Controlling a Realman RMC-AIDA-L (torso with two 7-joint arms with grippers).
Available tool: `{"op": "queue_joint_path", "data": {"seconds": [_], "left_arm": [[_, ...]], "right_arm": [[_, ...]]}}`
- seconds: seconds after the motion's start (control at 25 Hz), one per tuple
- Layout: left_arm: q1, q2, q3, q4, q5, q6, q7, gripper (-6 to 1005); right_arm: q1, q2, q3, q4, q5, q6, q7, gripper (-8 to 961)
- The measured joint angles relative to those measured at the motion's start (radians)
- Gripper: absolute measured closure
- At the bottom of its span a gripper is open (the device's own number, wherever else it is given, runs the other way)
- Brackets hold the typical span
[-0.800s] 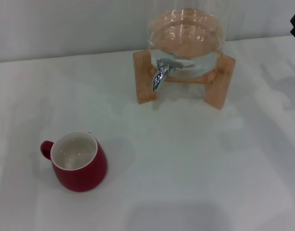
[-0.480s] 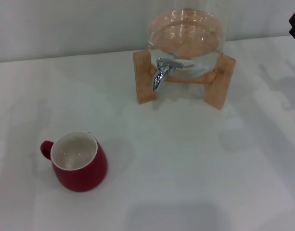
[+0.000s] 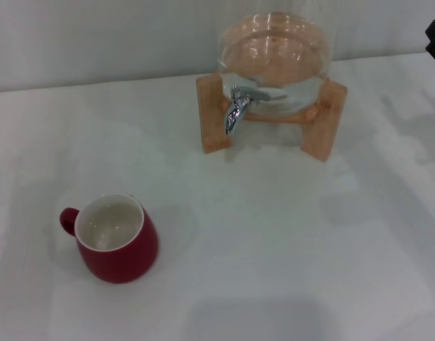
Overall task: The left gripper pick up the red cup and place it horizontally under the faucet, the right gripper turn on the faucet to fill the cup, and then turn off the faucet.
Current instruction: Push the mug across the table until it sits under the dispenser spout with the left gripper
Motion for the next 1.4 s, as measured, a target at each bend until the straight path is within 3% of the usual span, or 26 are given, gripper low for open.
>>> {"op": "queue_joint_path", "data": {"seconds": [1.4], "left_arm": [[0.106, -0.001, 0.026, 0.006, 0.249, 0.034, 0.0, 128]], "right_arm": [[-0.002, 0.0, -0.062, 0.026, -0.002, -0.019, 0.025, 86]]}}
